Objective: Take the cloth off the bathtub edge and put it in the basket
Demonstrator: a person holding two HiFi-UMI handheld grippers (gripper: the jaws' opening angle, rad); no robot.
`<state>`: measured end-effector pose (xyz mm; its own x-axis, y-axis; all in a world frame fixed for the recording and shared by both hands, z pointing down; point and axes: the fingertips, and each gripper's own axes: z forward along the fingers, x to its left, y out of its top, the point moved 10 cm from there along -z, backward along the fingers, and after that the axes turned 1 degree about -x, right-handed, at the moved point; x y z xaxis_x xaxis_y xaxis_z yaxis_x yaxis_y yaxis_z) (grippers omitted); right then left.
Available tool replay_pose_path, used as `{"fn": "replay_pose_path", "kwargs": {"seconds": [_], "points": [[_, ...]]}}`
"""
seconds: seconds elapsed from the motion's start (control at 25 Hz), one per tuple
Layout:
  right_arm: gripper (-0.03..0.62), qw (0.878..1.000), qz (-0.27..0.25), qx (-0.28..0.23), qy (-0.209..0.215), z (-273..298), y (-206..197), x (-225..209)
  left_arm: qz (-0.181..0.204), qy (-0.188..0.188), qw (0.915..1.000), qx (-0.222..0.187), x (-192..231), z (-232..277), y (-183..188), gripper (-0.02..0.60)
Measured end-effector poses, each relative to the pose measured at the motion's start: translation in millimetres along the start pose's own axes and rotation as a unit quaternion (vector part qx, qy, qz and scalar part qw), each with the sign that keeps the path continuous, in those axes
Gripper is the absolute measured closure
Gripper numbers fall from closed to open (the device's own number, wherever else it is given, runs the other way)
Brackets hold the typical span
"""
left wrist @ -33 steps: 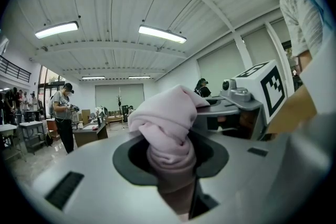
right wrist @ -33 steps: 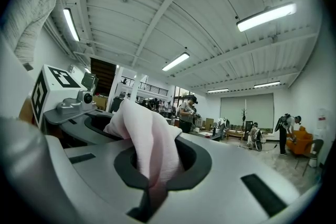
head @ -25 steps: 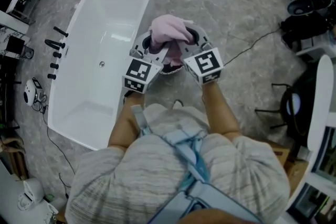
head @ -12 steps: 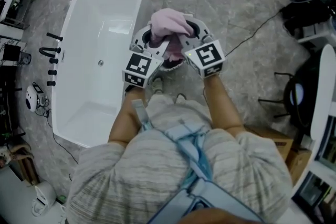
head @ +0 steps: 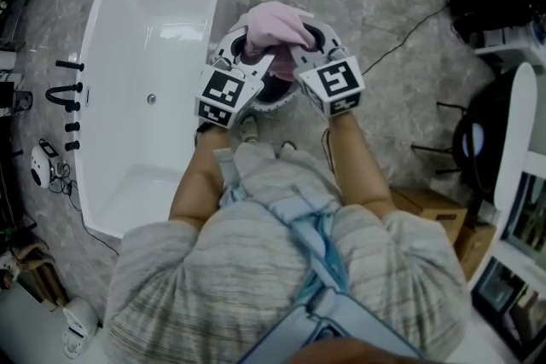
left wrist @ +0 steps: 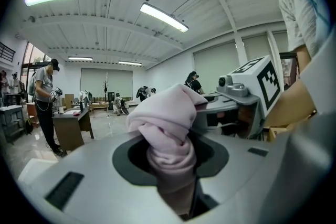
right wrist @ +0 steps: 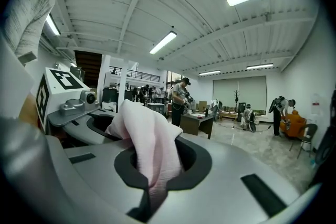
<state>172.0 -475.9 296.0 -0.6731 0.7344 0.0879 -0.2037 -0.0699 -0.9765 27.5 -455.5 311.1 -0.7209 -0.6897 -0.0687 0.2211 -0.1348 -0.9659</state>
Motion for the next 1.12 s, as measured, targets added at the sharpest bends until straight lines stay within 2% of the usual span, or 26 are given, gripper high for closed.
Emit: {"fn": "replay_pose_path", "kwargs": {"seconds": [0.24,0.36,0.6,0.8,0.92,1.12], "points": [[0.579,0.999,0.023,0.039,-0.015,24.9,-33.8,-6.1,-0.022,-0.027,0.9988,0.033,17.8,17.2,-32.4,0.442],[0.579,0.997,0.036,0.061,-0.008,34.8,-52.1,-6.7,-0.044,-0.039,0.9972,0.046,22.2,27.2,-50.3,0.441],[0.579,0.991,0.032,0.131,-0.001,54.1,-84.6,-8.4,-0.072,-0.067,0.9912,0.088,31.3,45.4,-84.1,0.44],[0.577,0.979,0.008,0.201,0.005,64.2,-101.5,-12.1,-0.067,-0.089,0.9822,0.151,30.5,61.7,-103.9,0.439],[0.576,0.968,-0.014,0.251,0.015,67.8,-109.5,-10.5,-0.051,-0.097,0.9731,0.203,27.0,66.5,-116.6,0.426],[0.522,0.95,-0.035,0.308,0.029,72.1,-122.7,-10.2,-0.029,-0.103,0.9578,0.267,22.0,71.0,-127.1,0.421]]}}
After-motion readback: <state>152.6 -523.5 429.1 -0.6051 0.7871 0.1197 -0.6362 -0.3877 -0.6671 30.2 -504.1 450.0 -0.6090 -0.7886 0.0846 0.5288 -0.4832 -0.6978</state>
